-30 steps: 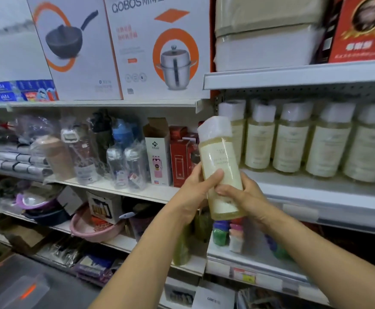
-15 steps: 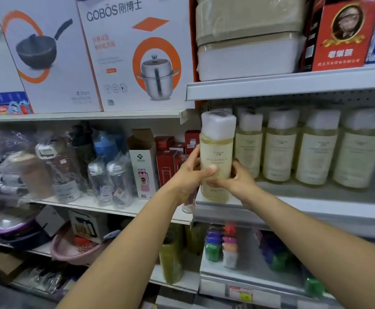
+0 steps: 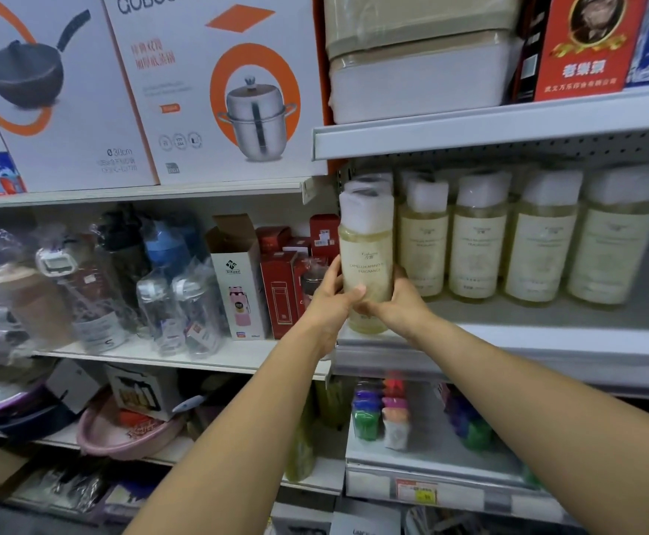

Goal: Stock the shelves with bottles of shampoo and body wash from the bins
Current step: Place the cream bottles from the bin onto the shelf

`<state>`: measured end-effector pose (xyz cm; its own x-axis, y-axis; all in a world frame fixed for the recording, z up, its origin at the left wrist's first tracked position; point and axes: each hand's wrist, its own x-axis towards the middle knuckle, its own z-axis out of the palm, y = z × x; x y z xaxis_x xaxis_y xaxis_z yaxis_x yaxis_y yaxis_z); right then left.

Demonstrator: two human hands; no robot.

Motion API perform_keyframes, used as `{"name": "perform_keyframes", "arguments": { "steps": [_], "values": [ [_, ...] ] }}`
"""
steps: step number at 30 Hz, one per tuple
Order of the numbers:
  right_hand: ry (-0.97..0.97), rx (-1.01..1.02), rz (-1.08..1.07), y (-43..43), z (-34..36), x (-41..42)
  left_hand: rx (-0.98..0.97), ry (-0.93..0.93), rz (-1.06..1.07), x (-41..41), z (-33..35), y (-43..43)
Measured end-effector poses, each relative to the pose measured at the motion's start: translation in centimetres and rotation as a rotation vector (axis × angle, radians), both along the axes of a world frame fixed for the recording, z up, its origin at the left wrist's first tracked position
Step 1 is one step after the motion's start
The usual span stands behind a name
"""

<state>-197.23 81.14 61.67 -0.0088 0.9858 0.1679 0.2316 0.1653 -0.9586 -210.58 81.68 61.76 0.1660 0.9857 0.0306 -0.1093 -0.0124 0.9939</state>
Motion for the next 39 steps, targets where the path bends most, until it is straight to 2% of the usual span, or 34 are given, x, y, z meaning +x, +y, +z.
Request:
{"name": "perform_keyframes", "arguments": {
  "steps": [5, 9, 11, 19, 27, 39],
  "values": [
    [-0.109, -0.106, -0.140, -2.0, -0.7, 0.9, -0.139, -0.112, 0.179, -0.2, -1.3, -2.1],
    [0.042, 0.063, -0.282, -4.6, -0.8, 1.7, -0.217, -0.305, 0.313, 0.0, -1.3, -4.5],
    [0.055, 0.147, -0.316, -5.6, -0.3, 2.1, -0.225, -0.368, 0.355, -0.1, -1.2, -5.2],
    [0.125, 0.289, -0.429, -11.3, -2.2, 6.0, -0.281, -0.539, 0.236, 2.6, -2.1, -9.7],
    [0.141, 0.186, -0.524, -16.9, -7.4, 14.4, -0.426, -0.453, 0.082, 12.1, -7.6, -13.6],
    [0.060, -0.133, -0.603, -23.6, -14.6, 36.2, -0.694, -0.293, -0.062, 33.3, -14.8, -19.0]
  ]
}}
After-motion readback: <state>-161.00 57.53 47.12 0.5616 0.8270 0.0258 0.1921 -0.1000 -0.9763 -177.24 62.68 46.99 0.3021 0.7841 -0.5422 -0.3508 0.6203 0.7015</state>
